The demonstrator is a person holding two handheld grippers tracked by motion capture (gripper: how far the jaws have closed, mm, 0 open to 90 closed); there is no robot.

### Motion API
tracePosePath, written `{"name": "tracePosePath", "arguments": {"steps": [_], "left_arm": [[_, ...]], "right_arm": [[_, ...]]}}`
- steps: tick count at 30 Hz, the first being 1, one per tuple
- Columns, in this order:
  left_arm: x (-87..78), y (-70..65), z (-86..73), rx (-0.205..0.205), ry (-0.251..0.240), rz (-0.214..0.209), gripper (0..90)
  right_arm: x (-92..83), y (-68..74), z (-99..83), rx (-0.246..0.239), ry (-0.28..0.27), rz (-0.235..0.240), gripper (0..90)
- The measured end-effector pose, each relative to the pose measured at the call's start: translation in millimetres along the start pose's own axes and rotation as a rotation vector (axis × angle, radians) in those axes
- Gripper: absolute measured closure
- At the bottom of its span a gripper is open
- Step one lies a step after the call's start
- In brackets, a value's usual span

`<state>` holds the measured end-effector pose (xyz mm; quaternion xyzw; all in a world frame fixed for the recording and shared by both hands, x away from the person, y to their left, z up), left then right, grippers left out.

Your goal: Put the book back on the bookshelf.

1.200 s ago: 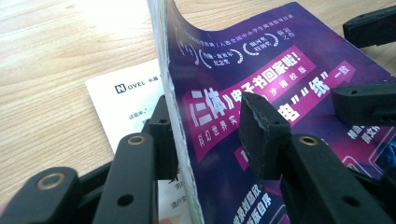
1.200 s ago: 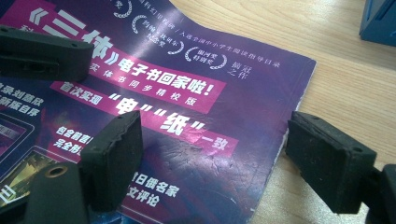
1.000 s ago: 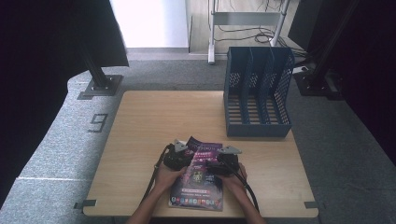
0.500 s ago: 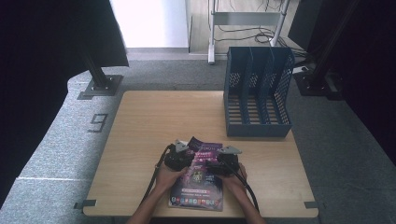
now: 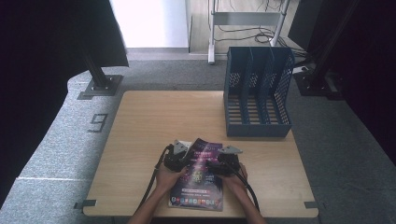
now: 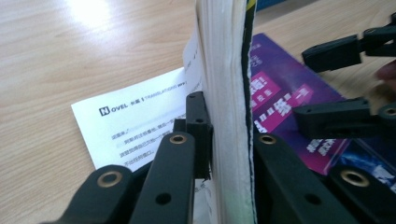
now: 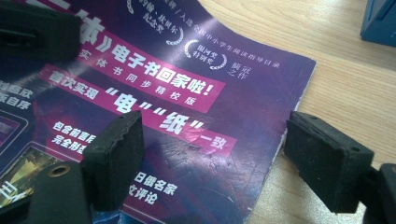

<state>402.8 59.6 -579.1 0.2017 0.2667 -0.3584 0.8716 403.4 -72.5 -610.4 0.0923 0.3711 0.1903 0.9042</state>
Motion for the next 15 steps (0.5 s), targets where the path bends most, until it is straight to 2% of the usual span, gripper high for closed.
{"name": "tracePosePath", "arguments": {"steps": [5,7,11,15], "left_arm": [[-6.3,-2.9,6.7,0.015,-0.050,-0.011,85.0],[-8.2,-3.3,8.7,0.011,-0.066,-0.021,85.2],[-11.9,-3.9,12.4,-0.004,-0.095,-0.046,85.4],[-17.6,-6.6,18.3,0.007,-0.130,-0.057,85.5]], "right_arm": [[-1.0,-5.2,2.3,0.010,-0.001,0.015,22.2],[-3.3,-9.4,5.2,0.024,-0.017,0.011,23.0],[-15.6,-14.6,16.9,0.051,-0.073,0.044,24.0],[-20.1,-16.4,20.0,0.056,-0.083,0.064,24.1]]}}
Point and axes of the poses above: each handheld gripper's, and its own axes: x roughly forward along the jaws, z roughly out of its top, y roughly to its left, the point moved 9 cm from there along x, roughly forward along the jaws, and after that the axes turned 15 degrees about x, right-handed, at the moved point
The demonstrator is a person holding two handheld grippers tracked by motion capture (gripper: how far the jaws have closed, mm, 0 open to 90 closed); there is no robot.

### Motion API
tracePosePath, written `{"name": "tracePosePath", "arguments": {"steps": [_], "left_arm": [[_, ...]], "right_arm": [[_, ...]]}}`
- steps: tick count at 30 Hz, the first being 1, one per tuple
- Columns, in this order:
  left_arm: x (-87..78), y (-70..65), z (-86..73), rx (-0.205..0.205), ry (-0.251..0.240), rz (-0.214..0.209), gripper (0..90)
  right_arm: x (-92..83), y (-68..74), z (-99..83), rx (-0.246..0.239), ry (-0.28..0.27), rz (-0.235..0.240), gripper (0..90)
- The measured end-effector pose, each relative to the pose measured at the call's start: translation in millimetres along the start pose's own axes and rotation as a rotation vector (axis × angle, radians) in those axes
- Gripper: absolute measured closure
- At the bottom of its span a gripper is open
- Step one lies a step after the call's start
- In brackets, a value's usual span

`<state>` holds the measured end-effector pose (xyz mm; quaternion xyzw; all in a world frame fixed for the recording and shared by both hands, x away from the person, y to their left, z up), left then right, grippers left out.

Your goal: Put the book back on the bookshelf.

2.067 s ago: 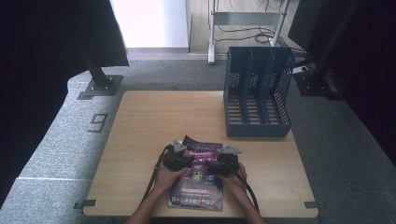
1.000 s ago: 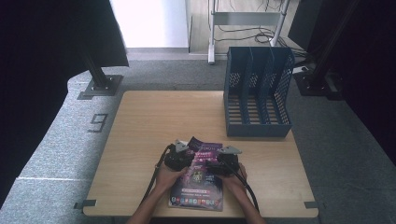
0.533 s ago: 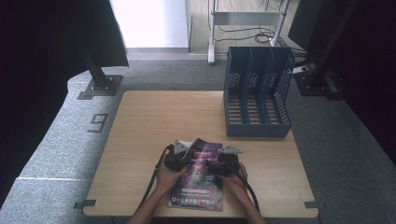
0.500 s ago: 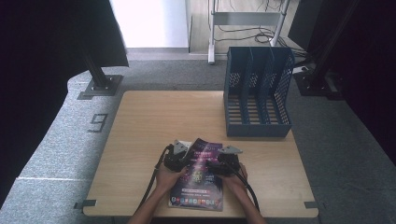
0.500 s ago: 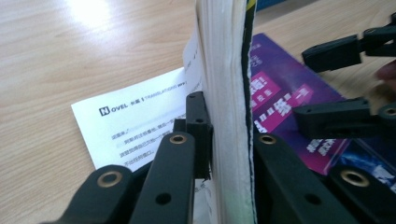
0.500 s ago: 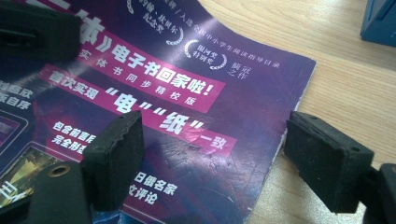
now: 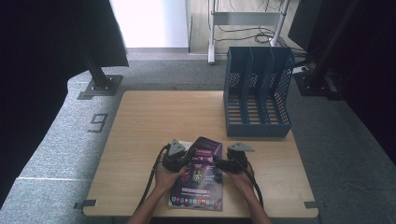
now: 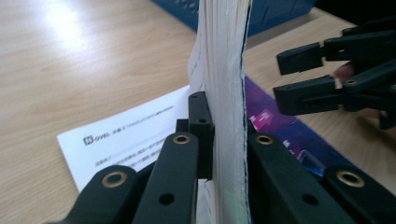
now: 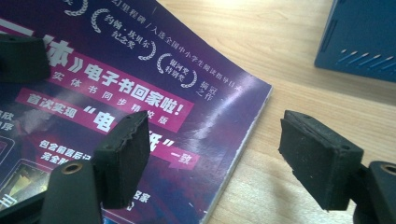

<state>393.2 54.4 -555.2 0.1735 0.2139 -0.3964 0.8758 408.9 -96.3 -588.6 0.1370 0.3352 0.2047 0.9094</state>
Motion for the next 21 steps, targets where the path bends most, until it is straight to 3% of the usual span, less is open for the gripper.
{"name": "tracePosePath", "arguments": {"steps": [15,21], "left_arm": [[-25.1,-9.2,28.8,0.049,-0.079,-0.030,85.7],[-29.6,-12.5,34.4,0.035,-0.106,-0.056,85.8]], "right_arm": [[-16.6,5.1,14.6,-0.019,-0.043,0.098,22.3],[-15.2,9.0,12.8,-0.023,-0.028,0.127,20.2]]}}
Point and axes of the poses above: each handheld gripper's, and its own axes: x roughly forward along the jaws, z roughly out of its top, y roughly to its left, the point moved 9 cm from there along x, roughly forward along the jaws, and after that the axes turned 15 degrees about x, right-handed, at the moved point
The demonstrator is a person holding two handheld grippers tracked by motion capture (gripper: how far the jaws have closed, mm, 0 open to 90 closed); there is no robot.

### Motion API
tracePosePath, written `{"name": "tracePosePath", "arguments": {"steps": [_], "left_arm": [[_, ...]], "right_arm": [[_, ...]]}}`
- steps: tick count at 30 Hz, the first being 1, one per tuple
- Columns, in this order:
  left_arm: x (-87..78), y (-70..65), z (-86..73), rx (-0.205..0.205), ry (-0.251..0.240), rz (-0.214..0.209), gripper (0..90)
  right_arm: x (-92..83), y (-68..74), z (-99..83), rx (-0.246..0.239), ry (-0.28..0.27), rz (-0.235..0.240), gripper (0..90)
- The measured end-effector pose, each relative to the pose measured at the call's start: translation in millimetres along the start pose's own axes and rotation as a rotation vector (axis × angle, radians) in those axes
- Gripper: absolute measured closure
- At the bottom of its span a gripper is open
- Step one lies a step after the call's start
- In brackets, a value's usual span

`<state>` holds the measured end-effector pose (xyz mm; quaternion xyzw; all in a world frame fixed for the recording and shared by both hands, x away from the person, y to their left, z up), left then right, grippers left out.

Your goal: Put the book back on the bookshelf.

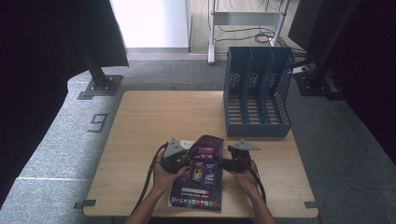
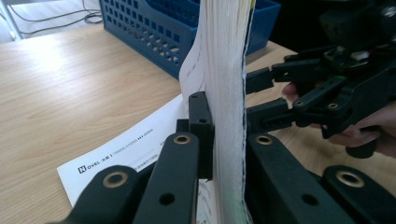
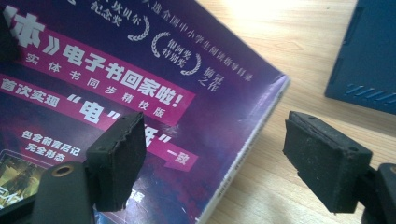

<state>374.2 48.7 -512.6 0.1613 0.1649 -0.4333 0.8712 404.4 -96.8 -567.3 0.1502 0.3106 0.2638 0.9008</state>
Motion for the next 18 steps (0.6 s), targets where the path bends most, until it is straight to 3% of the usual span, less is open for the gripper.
{"name": "tracePosePath", "arguments": {"steps": [8,18], "left_arm": [[-7.8,-2.2,7.7,0.000,-0.031,-0.012,85.7],[-11.1,-6.1,12.9,0.015,-0.041,-0.014,85.7]], "right_arm": [[-1.4,5.3,1.2,0.015,-0.004,0.046,18.7],[1.0,7.0,-0.5,0.033,0.009,0.065,16.2]]}}
Point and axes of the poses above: each handheld gripper's, and its own axes: x roughly forward along the jaws, z roughly out of its top, y roughly to its left, the point moved 9 cm from there along x, roughly forward along the jaws, and after that the axes turned 15 degrees about x, right-handed, at the moved point
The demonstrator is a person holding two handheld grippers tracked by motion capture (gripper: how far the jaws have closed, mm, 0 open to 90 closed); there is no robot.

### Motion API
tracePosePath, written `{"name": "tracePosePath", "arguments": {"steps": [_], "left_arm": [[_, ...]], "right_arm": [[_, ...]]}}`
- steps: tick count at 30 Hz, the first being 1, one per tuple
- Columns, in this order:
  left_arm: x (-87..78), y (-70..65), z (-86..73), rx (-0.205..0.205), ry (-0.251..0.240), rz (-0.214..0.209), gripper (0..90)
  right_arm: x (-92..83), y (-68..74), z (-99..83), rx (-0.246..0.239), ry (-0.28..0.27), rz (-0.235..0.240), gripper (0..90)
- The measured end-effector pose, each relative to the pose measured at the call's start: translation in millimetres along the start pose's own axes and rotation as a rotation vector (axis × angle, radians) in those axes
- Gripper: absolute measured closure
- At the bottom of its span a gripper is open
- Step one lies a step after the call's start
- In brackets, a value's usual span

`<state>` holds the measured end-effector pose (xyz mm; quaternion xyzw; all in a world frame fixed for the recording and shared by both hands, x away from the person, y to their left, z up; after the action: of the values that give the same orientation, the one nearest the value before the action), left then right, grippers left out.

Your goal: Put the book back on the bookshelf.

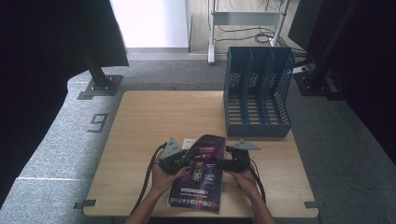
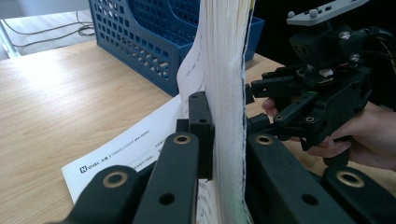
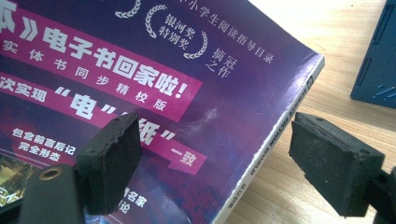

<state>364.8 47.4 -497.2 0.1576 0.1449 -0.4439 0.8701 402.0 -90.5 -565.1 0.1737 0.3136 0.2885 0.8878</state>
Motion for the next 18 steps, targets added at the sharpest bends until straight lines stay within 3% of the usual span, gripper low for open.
{"name": "tracePosePath", "arguments": {"steps": [6,12,18], "left_arm": [[1.3,0.1,-0.8,-0.001,0.003,-0.001,85.7],[3.1,5.0,-7.8,-0.019,0.014,0.008,85.5],[11.8,12.4,-24.9,-0.036,0.073,0.037,85.4]], "right_arm": [[1.9,1.4,-2.9,0.007,0.026,0.025,16.3],[1.0,1.0,-3.4,-0.001,0.028,0.008,19.5],[-0.2,2.3,-4.0,-0.009,0.031,0.005,22.4]]}}
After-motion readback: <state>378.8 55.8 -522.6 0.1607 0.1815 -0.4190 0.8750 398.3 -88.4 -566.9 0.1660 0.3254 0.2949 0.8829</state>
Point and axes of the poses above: each handheld gripper's, and its own axes: x roughly forward along the jaws, z roughly out of its top, y roughly to its left, the point moved 9 cm from there along x, roughly forward along the jaws, and after that the axes turned 15 degrees about x, right-handed, at the moved point
